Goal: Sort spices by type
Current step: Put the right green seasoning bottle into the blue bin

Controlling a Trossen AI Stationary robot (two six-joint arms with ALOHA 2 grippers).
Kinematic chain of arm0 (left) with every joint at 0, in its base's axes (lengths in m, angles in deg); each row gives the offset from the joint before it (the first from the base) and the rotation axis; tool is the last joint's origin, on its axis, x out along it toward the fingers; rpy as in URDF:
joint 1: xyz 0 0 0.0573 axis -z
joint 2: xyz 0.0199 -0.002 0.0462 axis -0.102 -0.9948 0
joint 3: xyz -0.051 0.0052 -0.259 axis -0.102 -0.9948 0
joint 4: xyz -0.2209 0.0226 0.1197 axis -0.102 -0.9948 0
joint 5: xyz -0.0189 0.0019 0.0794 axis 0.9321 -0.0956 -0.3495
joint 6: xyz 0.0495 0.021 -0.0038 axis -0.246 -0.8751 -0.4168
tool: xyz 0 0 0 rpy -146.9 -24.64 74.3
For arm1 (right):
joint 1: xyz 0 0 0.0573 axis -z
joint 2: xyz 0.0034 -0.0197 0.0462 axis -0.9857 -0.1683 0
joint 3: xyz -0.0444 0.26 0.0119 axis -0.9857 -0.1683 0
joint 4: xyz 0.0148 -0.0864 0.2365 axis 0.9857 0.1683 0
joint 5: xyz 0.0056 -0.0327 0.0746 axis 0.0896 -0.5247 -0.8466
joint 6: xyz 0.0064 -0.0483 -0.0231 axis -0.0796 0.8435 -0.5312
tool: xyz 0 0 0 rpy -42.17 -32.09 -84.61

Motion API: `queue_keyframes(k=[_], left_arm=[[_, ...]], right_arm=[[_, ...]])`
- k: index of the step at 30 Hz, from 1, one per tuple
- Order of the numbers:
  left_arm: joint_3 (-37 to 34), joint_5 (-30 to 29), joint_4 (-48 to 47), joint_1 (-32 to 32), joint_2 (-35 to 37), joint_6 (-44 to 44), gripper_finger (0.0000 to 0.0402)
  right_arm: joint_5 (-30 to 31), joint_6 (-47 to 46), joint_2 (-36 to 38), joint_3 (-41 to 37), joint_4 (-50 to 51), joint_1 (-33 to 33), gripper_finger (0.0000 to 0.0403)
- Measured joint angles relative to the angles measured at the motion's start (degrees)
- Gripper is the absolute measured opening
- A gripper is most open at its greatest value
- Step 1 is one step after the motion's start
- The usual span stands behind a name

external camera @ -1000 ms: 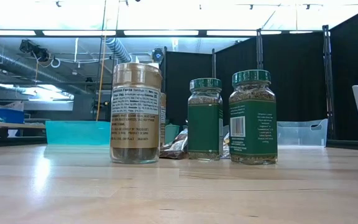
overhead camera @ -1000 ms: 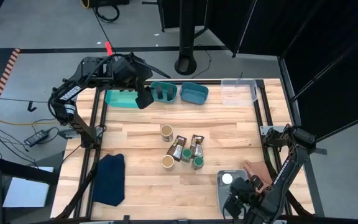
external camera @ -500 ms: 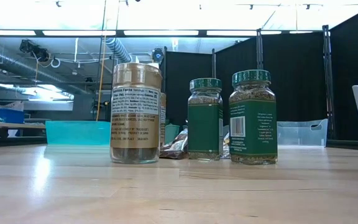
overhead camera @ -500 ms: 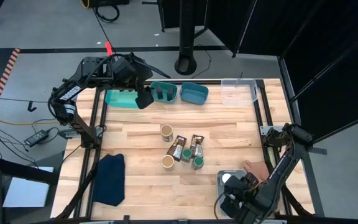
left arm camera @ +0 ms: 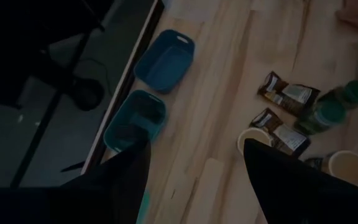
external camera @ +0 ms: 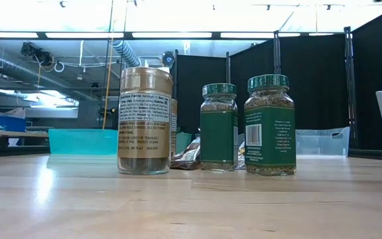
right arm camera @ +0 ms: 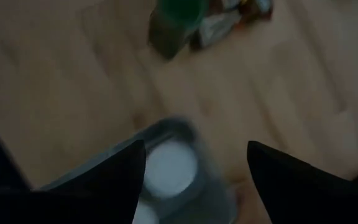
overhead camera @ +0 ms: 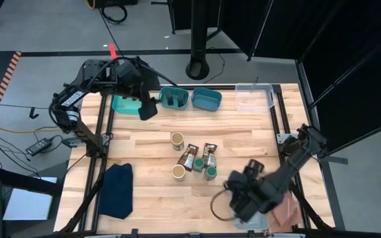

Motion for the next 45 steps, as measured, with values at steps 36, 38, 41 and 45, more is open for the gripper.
queue_keyframes(k=[36, 38, 41, 45], left_arm=[[-6.01, 10.53, 1.3, -8.92, 11.07, 4.82, 0.0264], [-8.73, 10.53, 2.35, -8.92, 11.87, 5.11, 0.0264], [-12.76, 10.52, 5.18, -8.92, 12.79, 5.59, 0.0264], [-17.59, 10.51, 9.65, -8.92, 13.43, 5.97, 0.0264]], right_arm=[[-9.68, 39.29, 11.86, -32.44, -54.62, 18.46, 0.0272], [-9.59, 37.99, 13.27, -34.92, -56.83, 19.09, 0.0272], [-9.22, 38.16, 14.24, -36.63, -58.47, 19.76, 0.0273], [-10.03, 41.08, 14.24, -36.76, -58.67, 20.79, 0.0271]])
